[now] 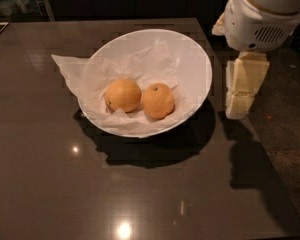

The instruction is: Pick orange from white bowl

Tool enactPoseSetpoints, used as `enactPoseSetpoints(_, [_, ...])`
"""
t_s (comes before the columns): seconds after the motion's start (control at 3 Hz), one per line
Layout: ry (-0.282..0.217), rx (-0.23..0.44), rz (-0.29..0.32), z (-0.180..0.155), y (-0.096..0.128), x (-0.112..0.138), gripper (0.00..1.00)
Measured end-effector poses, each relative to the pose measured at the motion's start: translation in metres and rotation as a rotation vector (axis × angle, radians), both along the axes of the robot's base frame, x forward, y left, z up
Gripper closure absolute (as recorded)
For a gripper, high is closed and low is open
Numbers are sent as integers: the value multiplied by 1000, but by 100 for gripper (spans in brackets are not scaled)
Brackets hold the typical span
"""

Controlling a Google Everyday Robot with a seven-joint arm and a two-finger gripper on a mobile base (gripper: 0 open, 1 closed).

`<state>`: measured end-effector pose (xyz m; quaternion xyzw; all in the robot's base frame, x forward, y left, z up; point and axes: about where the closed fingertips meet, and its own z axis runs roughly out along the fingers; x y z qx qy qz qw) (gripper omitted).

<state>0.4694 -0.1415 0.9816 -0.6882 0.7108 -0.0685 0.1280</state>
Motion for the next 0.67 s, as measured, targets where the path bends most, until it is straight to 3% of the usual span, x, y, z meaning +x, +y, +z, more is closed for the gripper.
enactPoseSetpoints(0.67, [78, -72, 126, -20, 69, 24, 0])
